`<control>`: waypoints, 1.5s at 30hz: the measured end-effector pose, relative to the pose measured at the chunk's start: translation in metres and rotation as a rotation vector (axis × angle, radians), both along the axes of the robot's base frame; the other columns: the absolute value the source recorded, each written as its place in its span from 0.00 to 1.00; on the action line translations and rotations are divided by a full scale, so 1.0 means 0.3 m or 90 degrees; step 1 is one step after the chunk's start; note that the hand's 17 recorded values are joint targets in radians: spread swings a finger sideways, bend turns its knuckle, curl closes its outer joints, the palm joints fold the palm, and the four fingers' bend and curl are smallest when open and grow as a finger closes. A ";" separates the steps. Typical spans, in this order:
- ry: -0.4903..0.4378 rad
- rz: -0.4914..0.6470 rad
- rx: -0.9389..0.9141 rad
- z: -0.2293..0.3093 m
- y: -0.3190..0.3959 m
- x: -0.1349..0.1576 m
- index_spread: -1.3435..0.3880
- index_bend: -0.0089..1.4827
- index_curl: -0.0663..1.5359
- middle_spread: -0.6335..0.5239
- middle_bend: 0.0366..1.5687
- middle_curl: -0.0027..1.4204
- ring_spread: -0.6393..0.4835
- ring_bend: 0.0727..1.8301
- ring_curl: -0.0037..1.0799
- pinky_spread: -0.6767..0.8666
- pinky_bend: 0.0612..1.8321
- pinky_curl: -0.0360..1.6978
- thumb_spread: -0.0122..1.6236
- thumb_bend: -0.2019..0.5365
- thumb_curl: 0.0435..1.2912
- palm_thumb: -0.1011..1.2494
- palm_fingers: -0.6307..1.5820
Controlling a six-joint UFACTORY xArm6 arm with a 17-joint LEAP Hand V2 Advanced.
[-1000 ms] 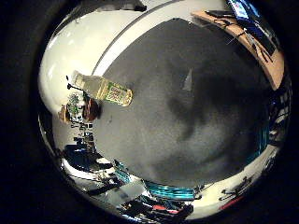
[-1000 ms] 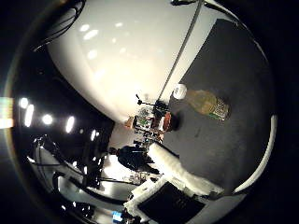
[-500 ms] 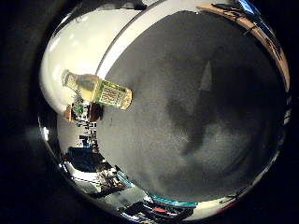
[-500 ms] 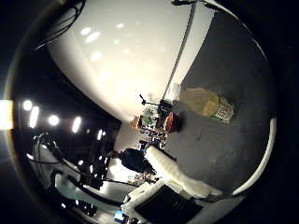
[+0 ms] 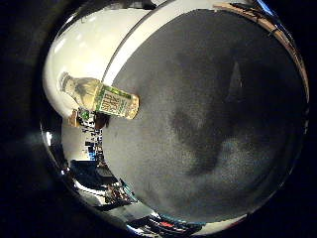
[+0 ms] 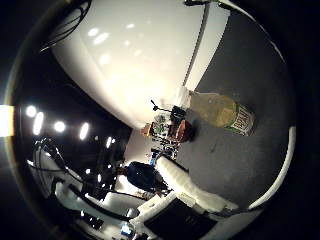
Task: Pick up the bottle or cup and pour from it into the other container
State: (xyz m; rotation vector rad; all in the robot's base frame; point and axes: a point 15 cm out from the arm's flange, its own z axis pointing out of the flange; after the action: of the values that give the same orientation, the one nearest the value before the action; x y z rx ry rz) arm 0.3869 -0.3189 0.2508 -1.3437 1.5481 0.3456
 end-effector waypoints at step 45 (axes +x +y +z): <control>0.021 0.136 0.005 -0.087 0.351 0.225 0.66 0.12 0.23 0.59 0.17 0.25 0.68 0.20 0.23 0.69 0.33 0.02 0.59 0.23 0.21 0.43 0.41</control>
State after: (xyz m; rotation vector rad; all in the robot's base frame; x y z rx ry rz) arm 0.4543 -0.2136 0.2247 -1.5083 1.4304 0.5074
